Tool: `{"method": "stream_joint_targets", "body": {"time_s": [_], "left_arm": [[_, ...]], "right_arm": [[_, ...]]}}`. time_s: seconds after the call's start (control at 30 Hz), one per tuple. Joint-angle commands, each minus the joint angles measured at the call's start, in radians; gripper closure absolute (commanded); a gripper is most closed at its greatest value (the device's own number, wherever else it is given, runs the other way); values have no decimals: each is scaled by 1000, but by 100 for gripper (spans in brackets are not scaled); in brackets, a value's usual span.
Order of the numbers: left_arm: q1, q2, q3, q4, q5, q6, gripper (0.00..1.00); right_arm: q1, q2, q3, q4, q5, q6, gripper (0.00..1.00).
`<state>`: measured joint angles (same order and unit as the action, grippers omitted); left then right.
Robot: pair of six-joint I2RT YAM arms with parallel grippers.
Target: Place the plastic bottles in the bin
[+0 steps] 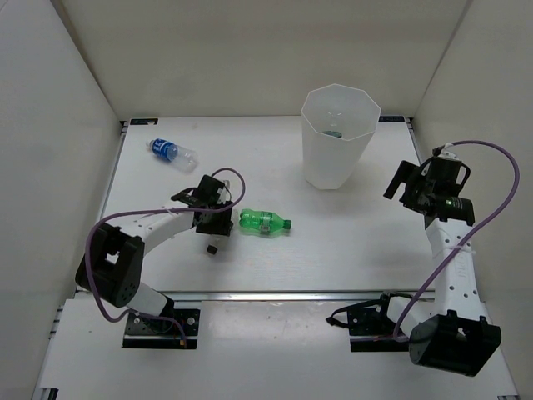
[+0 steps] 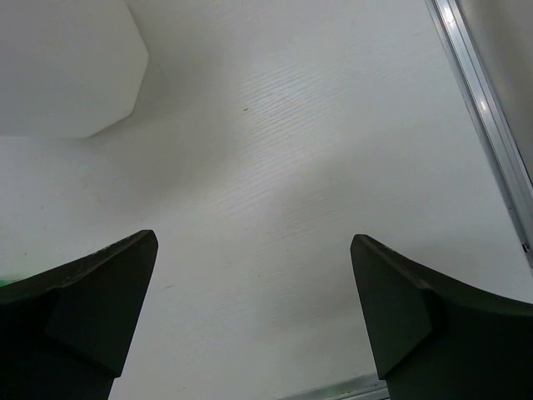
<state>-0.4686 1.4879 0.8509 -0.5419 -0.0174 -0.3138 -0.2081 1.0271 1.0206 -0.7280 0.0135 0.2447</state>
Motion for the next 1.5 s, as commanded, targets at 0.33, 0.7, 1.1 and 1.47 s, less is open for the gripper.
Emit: {"method": "stream_joint_targets", "body": {"time_s": [0.33, 0.7, 1.1, 1.47], "left_arm": [[-10, -80, 575, -90, -107, 24, 51], [-249, 466, 1393, 334, -84, -50, 44], [-330, 782, 1646, 557, -132, -111, 1], [-217, 257, 1157, 39, -262, -39, 1]], "right_arm": [[-11, -87, -48, 25, 9, -19, 1], [-18, -168, -123, 64, -6, -21, 0], [4, -197, -145, 84, -55, -39, 1], [362, -207, -96, 107, -3, -179, 1]]}}
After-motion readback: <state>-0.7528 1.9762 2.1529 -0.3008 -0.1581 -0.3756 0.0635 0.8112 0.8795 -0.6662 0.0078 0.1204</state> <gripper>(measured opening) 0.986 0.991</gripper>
